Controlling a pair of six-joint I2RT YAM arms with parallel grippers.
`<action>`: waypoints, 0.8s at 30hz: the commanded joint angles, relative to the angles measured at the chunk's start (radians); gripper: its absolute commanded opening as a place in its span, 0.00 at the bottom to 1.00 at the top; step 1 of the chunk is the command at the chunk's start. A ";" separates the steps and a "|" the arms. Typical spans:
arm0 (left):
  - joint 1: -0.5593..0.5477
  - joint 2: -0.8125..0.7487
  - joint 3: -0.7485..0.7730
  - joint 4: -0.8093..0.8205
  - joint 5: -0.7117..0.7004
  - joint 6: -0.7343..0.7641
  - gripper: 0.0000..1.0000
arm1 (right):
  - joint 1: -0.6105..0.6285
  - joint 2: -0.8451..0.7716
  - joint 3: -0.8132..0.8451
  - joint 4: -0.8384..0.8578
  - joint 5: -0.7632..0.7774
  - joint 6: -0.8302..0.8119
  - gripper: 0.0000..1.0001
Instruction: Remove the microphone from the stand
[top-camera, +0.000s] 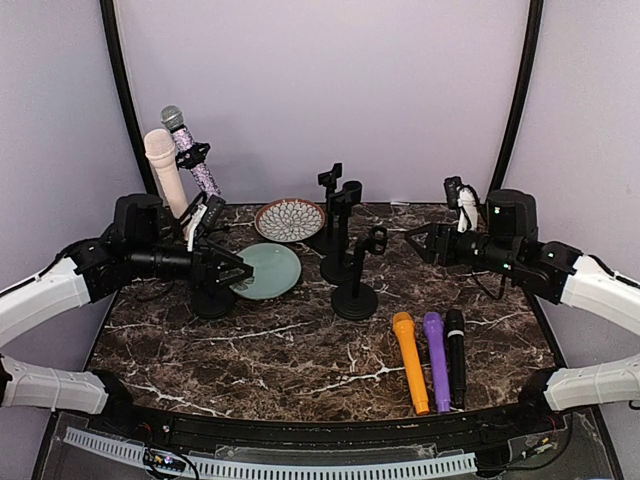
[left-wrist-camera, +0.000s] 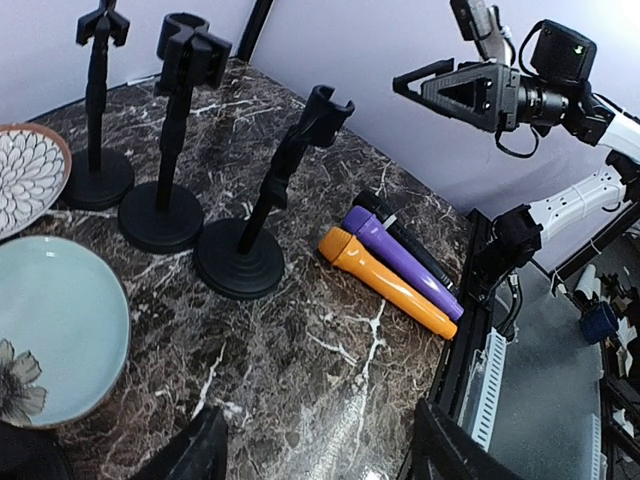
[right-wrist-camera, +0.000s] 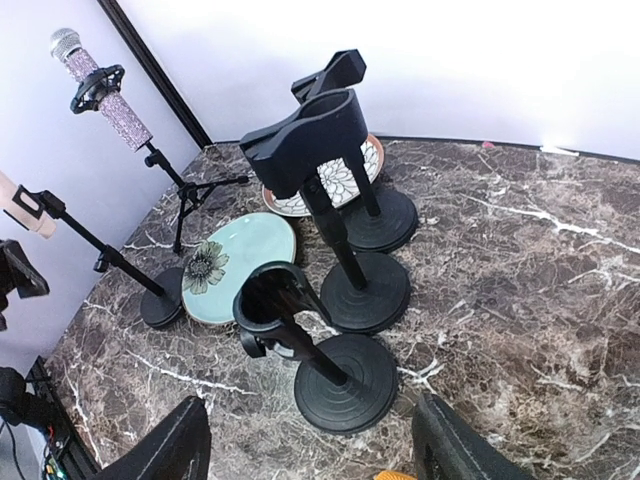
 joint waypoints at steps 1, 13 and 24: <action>0.008 -0.109 -0.114 0.031 -0.064 -0.088 0.64 | 0.006 -0.030 0.003 0.100 0.021 -0.030 0.71; 0.115 -0.317 -0.392 0.126 -0.342 -0.245 0.57 | 0.006 -0.015 -0.010 0.185 0.011 -0.051 0.72; 0.224 -0.439 -0.470 0.227 -0.480 -0.203 0.56 | 0.005 0.000 -0.018 0.236 -0.002 -0.058 0.72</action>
